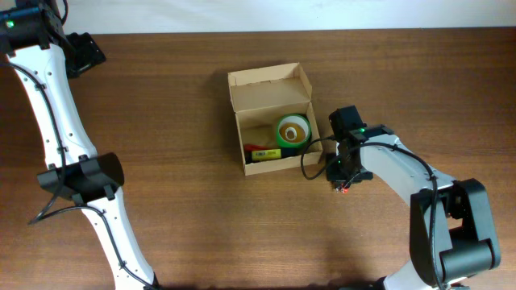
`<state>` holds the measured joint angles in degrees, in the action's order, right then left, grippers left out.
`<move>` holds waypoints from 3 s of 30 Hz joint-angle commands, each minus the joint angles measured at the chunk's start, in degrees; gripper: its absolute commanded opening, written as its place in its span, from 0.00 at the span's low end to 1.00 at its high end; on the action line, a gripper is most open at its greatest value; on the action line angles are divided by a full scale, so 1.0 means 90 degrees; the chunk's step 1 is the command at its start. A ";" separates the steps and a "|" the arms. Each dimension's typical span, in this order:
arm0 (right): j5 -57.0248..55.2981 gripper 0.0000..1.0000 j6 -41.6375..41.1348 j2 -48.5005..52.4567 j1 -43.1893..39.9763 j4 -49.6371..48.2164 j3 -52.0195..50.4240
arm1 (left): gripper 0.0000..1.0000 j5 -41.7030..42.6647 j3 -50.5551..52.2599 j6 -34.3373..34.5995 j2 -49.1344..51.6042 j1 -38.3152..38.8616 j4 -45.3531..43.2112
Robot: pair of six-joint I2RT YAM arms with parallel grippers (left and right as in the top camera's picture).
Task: Pack container
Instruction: 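Grasp the red stapler with the right gripper, then carry the red stapler into the box and release it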
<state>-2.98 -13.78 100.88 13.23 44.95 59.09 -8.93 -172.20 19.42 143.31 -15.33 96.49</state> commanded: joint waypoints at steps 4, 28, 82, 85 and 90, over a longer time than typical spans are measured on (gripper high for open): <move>-0.0039 0.09 -0.0078 0.0134 0.0022 0.0002 -0.0078 | 1.00 0.0019 -0.0039 -0.0124 0.0017 0.0007 0.0019; -0.0223 0.47 -0.0075 0.0204 0.0022 -0.0313 -0.0340 | 1.00 0.0019 -0.0039 -0.0124 0.0017 0.0007 0.0019; 0.0087 0.04 0.7060 0.0845 0.1256 0.2800 0.5447 | 1.00 0.0017 -0.0039 -0.0124 0.0017 0.0007 0.0019; 0.0070 0.03 0.7478 0.1338 0.1518 0.2812 0.5447 | 1.00 0.0017 -0.0039 -0.0124 0.0017 0.0007 0.0019; -0.0277 0.04 0.7519 0.2152 0.1829 0.2917 0.5447 | 1.00 0.0019 -0.0039 -0.0124 0.0017 0.0007 0.0019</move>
<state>-3.53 51.03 117.73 28.34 70.48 107.68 -8.93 -172.20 19.18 143.31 -15.33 96.51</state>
